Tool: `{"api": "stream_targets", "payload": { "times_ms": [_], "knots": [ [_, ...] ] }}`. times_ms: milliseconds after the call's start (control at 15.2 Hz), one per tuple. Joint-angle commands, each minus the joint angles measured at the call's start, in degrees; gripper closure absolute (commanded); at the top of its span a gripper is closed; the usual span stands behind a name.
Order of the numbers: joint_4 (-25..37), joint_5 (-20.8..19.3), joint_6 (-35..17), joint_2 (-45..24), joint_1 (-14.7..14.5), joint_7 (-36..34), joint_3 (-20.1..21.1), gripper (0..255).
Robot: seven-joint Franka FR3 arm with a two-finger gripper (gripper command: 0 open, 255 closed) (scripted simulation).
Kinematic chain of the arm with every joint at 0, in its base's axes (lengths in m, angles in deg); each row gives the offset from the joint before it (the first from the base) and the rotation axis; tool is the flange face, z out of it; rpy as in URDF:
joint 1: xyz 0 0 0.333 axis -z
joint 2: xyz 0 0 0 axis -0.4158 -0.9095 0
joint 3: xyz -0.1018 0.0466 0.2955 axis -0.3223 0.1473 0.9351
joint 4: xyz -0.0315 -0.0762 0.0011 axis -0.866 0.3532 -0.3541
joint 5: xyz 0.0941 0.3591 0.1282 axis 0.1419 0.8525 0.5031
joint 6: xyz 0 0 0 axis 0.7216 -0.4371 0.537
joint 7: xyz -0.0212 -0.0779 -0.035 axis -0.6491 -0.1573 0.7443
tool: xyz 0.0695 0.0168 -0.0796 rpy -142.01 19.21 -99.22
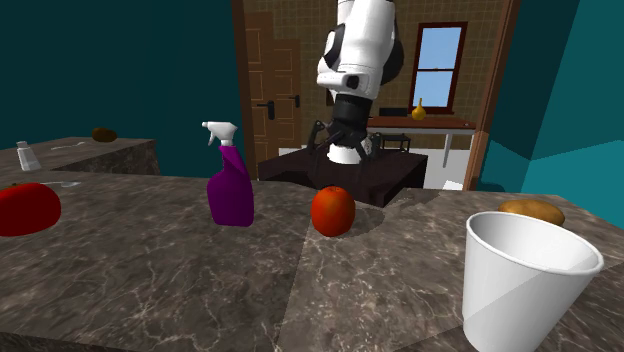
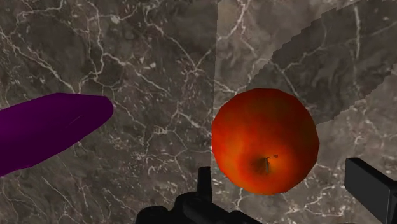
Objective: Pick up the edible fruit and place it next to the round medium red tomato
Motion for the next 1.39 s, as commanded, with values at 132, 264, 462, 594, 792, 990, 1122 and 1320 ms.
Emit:
{"api": "stream_targets", "payload": {
  "times_ms": [132, 264, 462, 594, 792, 990, 1122, 1320],
  "knots": [
    [0.6, -4.1, -1.6, -2.7, 0.3, -3.0, -0.7, 0],
    [0.6, -4.1, -1.6, -2.7, 0.3, -3.0, -0.7, 0],
    [0.6, -4.1, -1.6, -2.7, 0.3, -3.0, -0.7, 0],
    [0.6, -4.1, -1.6, -2.6, 0.3, -3.0, -0.7, 255],
    [0.6, -4.1, -1.6, -2.6, 0.3, -3.0, -0.7, 255],
    [0.6, -4.1, -1.6, -2.6, 0.3, -3.0, -0.7, 255],
    [0.6, -4.1, -1.6, -2.6, 0.3, -3.0, -0.7, 255],
    [0.3, -1.0, -0.4, -0.8, 0.3, -0.5, -0.1, 255]
  ]
}}
